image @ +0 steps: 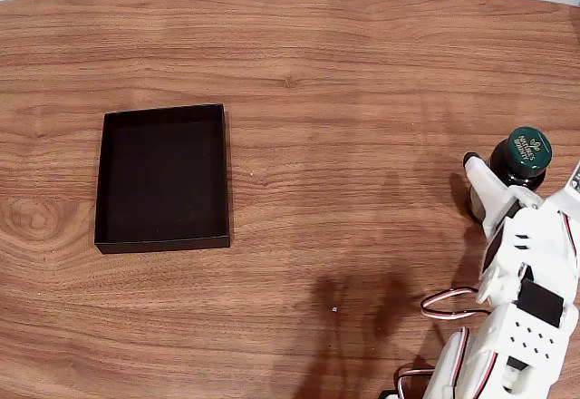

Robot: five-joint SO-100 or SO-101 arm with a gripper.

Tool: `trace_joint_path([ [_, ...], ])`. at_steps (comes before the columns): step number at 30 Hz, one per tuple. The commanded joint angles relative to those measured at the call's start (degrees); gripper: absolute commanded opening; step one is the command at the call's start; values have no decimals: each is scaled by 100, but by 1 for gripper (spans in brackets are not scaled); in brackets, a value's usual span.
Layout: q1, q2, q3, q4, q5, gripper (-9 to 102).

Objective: Pick up the pill bottle and place it in the black box.

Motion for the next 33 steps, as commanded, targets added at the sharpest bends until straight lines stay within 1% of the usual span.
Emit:
trace_joint_path([
  [1, 26, -202, -97, -352, 53, 45],
  [7, -44, -747, -141, -853, 26, 45],
  [18, -360, -2575, -193, -3032, 35, 45],
  [20, -431, -2865, -237, -3313, 26, 45],
  [33, -545, -4096, -958, -3814, -264, 44],
])
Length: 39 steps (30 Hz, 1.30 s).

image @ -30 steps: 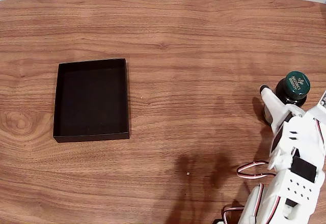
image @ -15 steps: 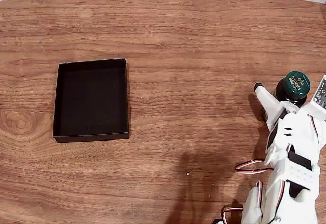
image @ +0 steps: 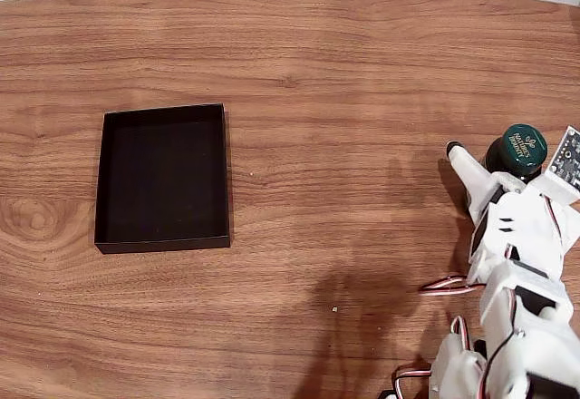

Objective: Pick up the pill bottle and place it in the black box.

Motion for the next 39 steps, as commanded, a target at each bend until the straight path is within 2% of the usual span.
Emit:
trace_joint_path([
  [1, -70, -290, -580, -308, -79, 44],
  [11, -141, -1310, -1195, -976, -404, 42],
  [17, -334, -1318, -1327, -1063, -554, 33],
  [26, -650, -598, -896, -940, -677, 21],
  [39, -914, 475, -26, -914, -571, 18],
])
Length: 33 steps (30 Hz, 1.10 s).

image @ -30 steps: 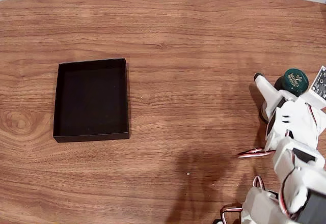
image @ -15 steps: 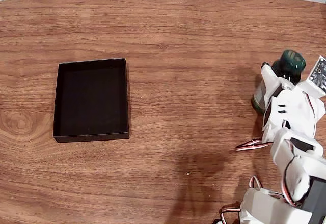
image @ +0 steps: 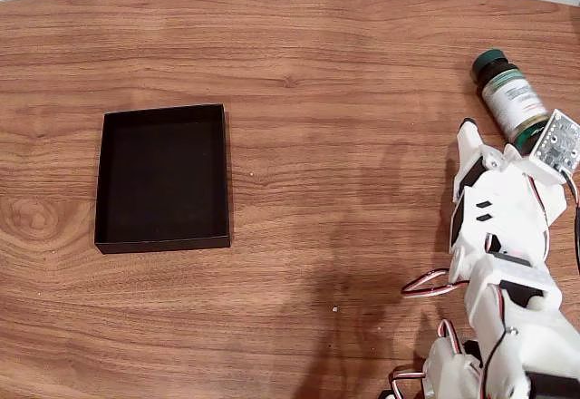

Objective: Pick up the pill bottle and place it in the black box.

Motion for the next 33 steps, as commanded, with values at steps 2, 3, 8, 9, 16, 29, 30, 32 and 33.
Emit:
trace_joint_path([
  [2, -44, 387, -44, -62, 105, 18],
  [3, -44, 369, -44, -62, 141, 19],
  [8, 18, -62, -606, 132, 264, 31],
  [9, 62, -158, -853, 299, 237, 33],
  [16, 448, -773, -2382, 1644, 62, 36],
  [29, 914, -2865, -4579, 2039, -422, 36],
  [30, 967, -2979, -4834, 2180, -466, 36],
  [32, 1063, -3261, -5440, 2461, -475, 36],
  [33, 1099, -3410, -5713, 2479, -404, 36],
])
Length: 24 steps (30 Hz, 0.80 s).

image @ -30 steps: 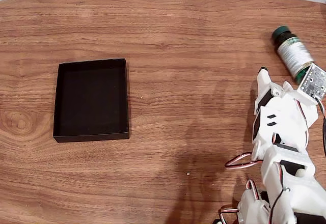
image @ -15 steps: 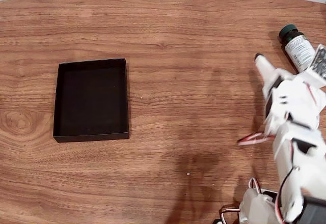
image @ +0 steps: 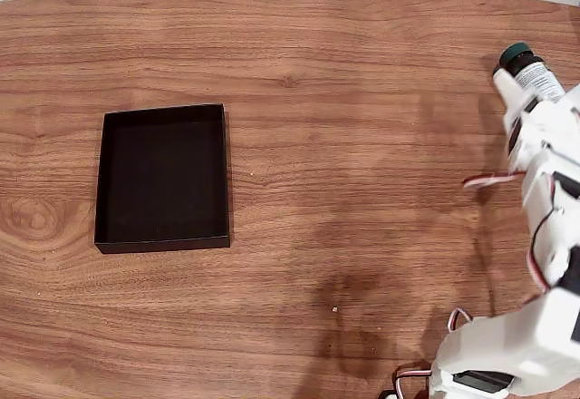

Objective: Pick up the pill bottle and place it in the black box.

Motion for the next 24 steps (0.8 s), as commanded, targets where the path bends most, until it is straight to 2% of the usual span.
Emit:
trace_joint_path([
  [1, 185, -334, -1538, 185, 141, 37],
  [4, 193, -835, -2259, 220, 791, 40],
  [7, 123, -1230, -2874, 686, 1811, 41],
  [13, -70, -1688, -3357, 1055, 3428, 41],
  [15, -105, -1837, -3577, 1266, 3691, 41],
  [19, -88, -2250, -4456, 2188, 3920, 41],
  [24, 26, -2848, -5273, 2566, 4131, 41],
])
